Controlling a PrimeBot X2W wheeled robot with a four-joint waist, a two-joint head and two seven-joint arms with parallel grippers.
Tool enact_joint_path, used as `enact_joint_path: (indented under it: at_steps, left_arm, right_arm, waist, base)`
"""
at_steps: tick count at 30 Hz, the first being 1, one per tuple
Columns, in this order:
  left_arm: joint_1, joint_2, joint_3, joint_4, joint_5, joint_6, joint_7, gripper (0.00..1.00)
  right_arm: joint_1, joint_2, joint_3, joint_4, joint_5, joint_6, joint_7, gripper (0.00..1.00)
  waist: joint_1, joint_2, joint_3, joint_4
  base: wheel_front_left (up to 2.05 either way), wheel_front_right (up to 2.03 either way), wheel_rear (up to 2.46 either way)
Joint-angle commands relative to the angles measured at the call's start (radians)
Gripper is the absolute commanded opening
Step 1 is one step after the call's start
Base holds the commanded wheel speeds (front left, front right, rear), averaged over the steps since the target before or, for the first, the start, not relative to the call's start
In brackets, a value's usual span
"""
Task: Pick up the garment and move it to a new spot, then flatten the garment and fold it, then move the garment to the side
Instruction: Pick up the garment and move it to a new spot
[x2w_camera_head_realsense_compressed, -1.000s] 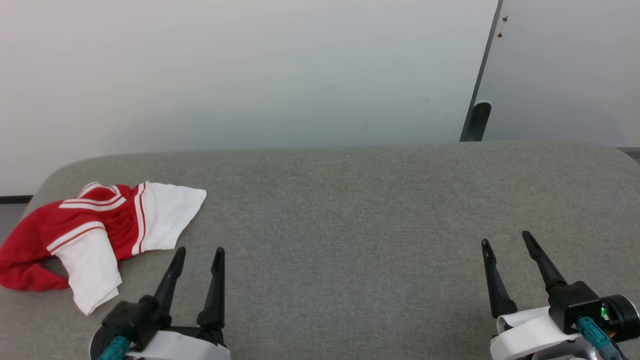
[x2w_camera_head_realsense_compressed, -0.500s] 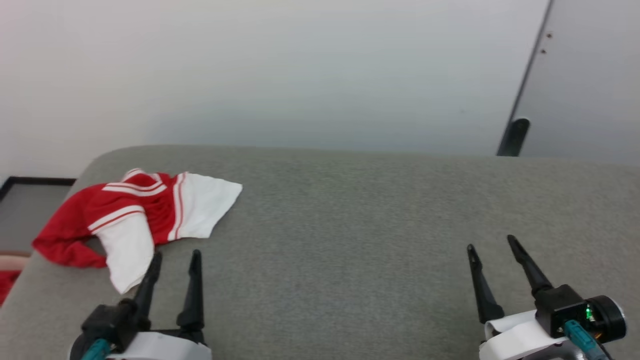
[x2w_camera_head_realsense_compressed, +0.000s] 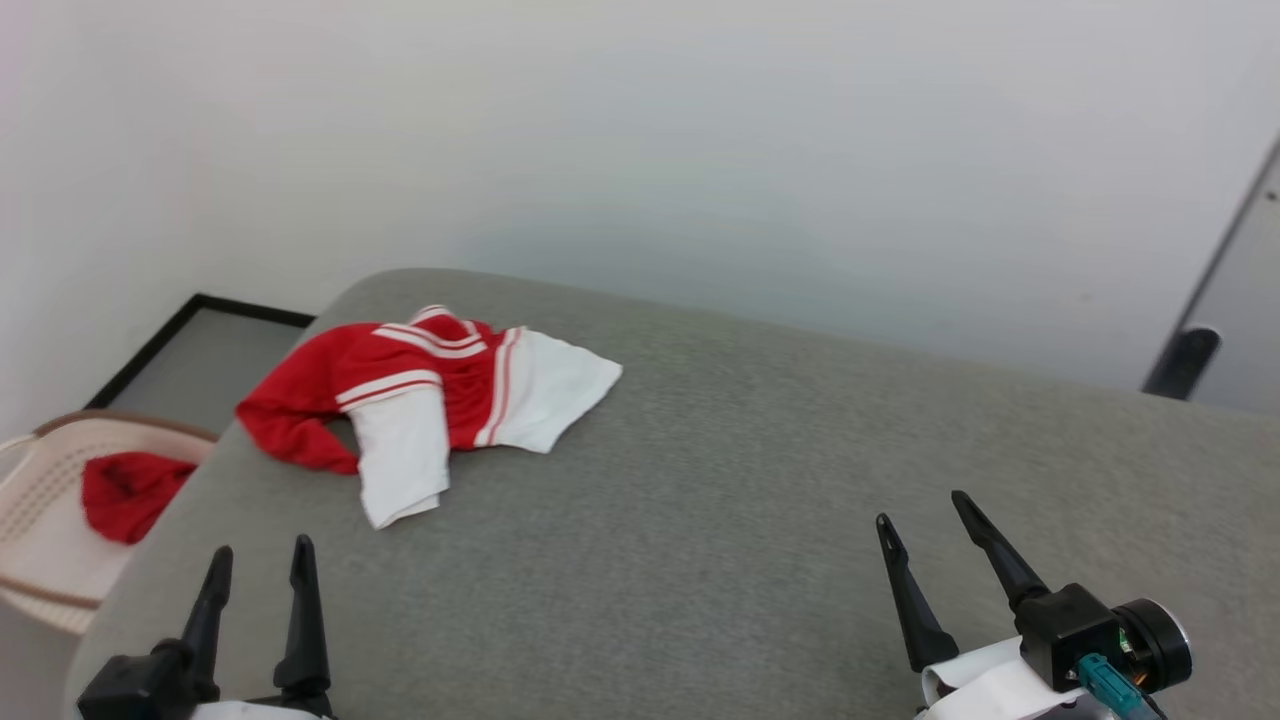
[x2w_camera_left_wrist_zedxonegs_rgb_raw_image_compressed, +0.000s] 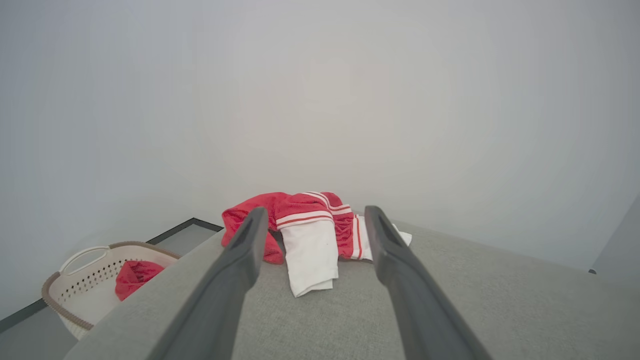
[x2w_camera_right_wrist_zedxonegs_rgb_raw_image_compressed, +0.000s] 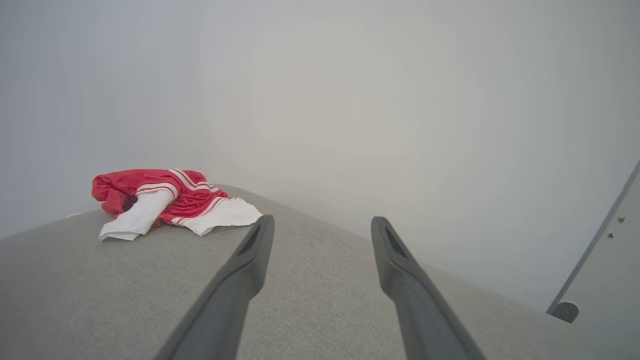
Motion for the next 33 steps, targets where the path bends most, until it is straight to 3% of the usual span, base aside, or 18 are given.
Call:
enact_joint_path:
  at_steps: [1, 8, 13, 18, 23, 33]
  left_arm:
    - [0.007, 0.0, 0.001, -0.002, 0.0, -0.003, 0.0, 1.0]
    - [-0.021, 0.011, 0.005, 0.008, -0.036, -0.003, 0.0, 1.0]
    - [-0.118, 0.074, -0.036, 0.04, -0.114, -0.003, 0.044, 1.0]
    - [-0.254, 0.167, -0.048, 0.073, -0.223, -0.003, 0.184, 1.0]
    - [-0.443, 0.256, -0.067, 0.126, -0.311, -0.003, 0.365, 1.0]
    - [-0.824, 0.345, -0.173, 0.358, -0.422, -0.003, 0.696, 1.0]
  right_arm:
    - [-0.005, 0.001, 0.001, 0.003, 0.012, 0.0, -0.001, 1.0]
    - [-0.014, 0.001, 0.012, 0.006, 0.01, 0.0, -0.001, 1.0]
    - [-0.029, 0.001, 0.008, 0.013, -0.008, 0.0, -0.001, 1.0]
    - [-0.038, 0.001, 0.0, 0.013, -0.035, 0.0, -0.001, 1.0]
    - [-0.08, -0.003, -0.019, -0.012, -0.083, 0.0, -0.001, 1.0]
    - [-0.176, -0.068, -0.033, -0.09, -0.102, 0.0, -0.001, 1.0]
  waist:
    - [-0.0001, 0.0, -0.021, 0.057]
    - [-0.0001, 0.0, -0.011, 0.079]
    - [-0.0001, 0.0, 0.023, 0.051]
    - [-0.0001, 0.0, 0.075, 0.005]
    - [-0.0001, 0.0, 0.193, -0.03]
    - [-0.0001, 0.0, 0.425, -0.083]
  base:
    - [0.0, 0.0, 0.0]
    - [0.0, 0.0, 0.0]
    - [0.0, 0.0, 0.0]
    - [0.0, 0.0, 0.0]
    - [0.0, 0.0, 0.0]
    - [0.0, 0.0, 0.0]
